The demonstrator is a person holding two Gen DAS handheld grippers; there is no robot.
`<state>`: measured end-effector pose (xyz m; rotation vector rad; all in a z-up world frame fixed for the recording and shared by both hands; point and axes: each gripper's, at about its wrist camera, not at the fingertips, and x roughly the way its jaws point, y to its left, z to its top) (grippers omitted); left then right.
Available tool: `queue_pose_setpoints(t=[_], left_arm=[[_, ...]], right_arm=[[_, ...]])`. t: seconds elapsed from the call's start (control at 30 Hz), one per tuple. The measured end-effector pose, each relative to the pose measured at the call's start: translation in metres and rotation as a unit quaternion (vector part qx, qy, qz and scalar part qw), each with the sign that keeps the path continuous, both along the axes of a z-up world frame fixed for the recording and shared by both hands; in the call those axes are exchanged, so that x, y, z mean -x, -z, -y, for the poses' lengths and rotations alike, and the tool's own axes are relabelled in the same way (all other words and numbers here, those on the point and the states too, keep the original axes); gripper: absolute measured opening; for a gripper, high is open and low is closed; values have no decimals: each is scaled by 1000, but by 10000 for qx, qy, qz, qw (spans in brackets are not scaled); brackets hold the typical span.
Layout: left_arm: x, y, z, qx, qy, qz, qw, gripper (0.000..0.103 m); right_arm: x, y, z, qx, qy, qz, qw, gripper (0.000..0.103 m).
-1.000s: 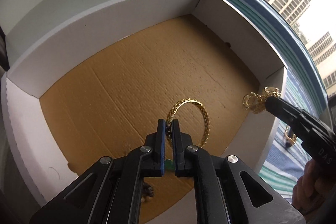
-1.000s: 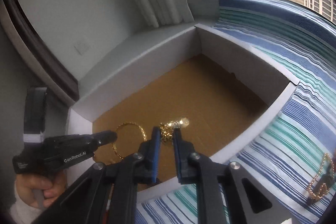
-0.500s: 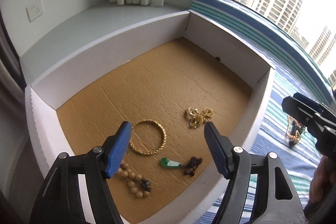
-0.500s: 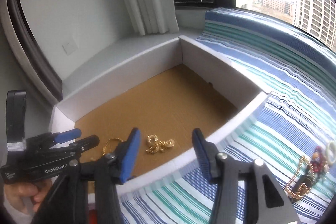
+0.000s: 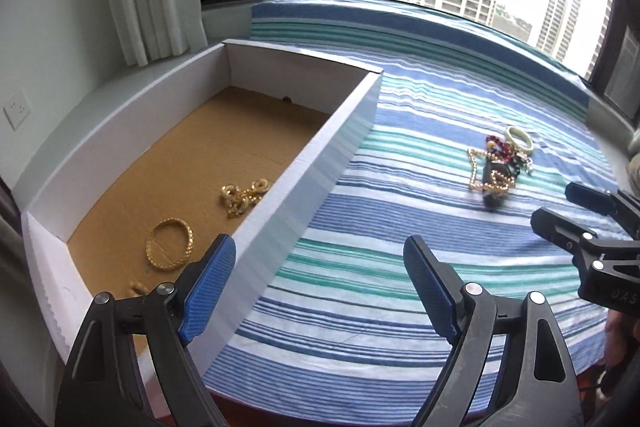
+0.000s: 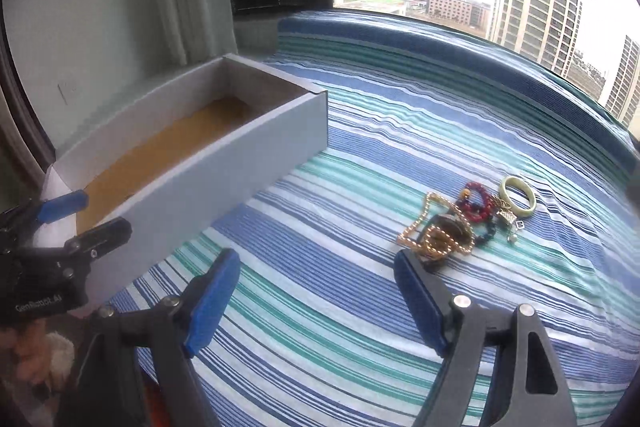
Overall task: Organize jewelry
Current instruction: 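Withdraw both tools back over the remaining jewelry on the bed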
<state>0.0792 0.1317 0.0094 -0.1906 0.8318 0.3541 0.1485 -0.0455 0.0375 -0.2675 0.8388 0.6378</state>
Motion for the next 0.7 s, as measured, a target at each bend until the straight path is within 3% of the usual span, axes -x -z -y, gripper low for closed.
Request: queue_pose_setpoints(t=[0.2, 0.27, 0.47, 0.7], left_arm=[[-2, 2, 28, -56, 230, -46, 9997, 87], [-2, 7, 35, -40, 326, -69, 9994, 93], [-6, 43, 61, 185, 750, -300, 9966, 97], [-8, 72, 99, 404, 1384, -476, 9884, 97]], right_arm=[[6, 1, 67, -308, 460, -76, 9984, 81], [12, 1, 90, -560, 582, -94, 9967, 81], [38, 24, 139, -1170, 972, -153, 9883, 81], [63, 73, 161, -177, 1697, -33, 9853, 81]])
